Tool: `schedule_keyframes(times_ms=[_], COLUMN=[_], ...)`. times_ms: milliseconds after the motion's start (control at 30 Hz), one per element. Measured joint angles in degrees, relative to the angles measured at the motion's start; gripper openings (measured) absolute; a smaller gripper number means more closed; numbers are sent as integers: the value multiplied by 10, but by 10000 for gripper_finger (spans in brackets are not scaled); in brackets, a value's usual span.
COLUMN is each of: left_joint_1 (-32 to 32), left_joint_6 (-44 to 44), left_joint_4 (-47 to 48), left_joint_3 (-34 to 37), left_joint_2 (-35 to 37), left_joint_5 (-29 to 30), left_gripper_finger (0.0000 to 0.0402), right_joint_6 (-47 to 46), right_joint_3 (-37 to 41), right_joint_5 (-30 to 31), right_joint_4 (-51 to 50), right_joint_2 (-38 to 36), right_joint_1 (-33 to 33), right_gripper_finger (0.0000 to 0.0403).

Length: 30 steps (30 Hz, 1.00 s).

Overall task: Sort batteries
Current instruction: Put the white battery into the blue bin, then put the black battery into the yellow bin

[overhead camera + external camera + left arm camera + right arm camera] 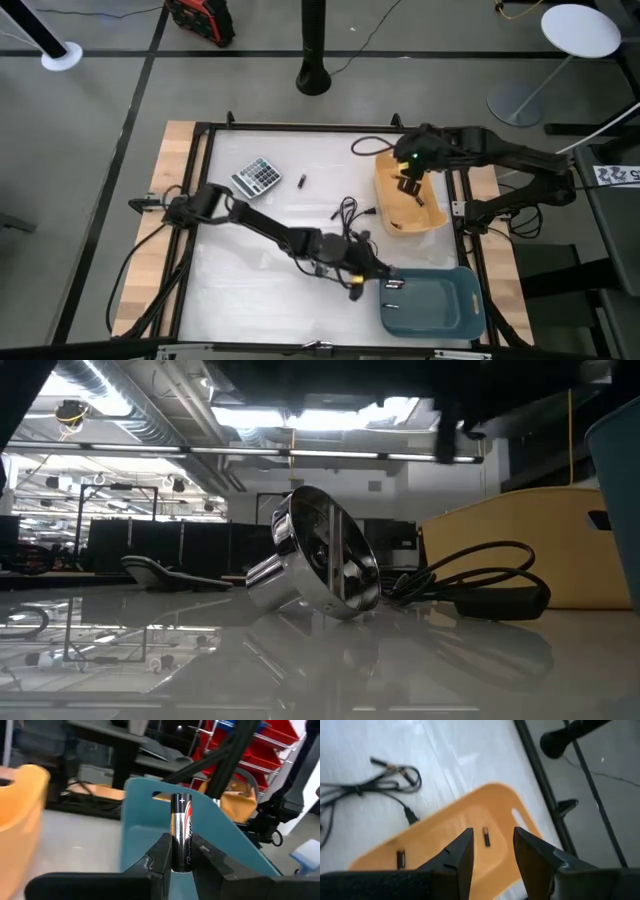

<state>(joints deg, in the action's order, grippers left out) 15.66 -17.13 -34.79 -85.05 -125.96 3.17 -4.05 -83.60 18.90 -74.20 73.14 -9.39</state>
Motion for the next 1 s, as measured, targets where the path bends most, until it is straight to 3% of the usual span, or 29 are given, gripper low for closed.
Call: schedule_keyframes(times_ms=[267, 400, 700, 1000], left_joint_1=[30, 36, 26, -13], left_joint_6=[68, 86, 87, 87], left_joint_4=[49, 68, 83, 336], left_joint_3=[-70, -70, -69, -69], left_joint_2=[-38, -40, -34, 71], left_joint_5=[8, 49, 55, 55], left_gripper_finger=[57, 86, 155, 146], right_joint_6=[0, -1, 0, 76], right_joint_3=[-31, -31, -30, -30], right_joint_5=[-16, -38, -41, -96], right_joint_4=[-3, -3, 2, 58], right_joint_2=[0, 1, 1, 1], right_joint_1=[0, 0, 0, 0], right_gripper_finger=[138, 138, 138, 138])
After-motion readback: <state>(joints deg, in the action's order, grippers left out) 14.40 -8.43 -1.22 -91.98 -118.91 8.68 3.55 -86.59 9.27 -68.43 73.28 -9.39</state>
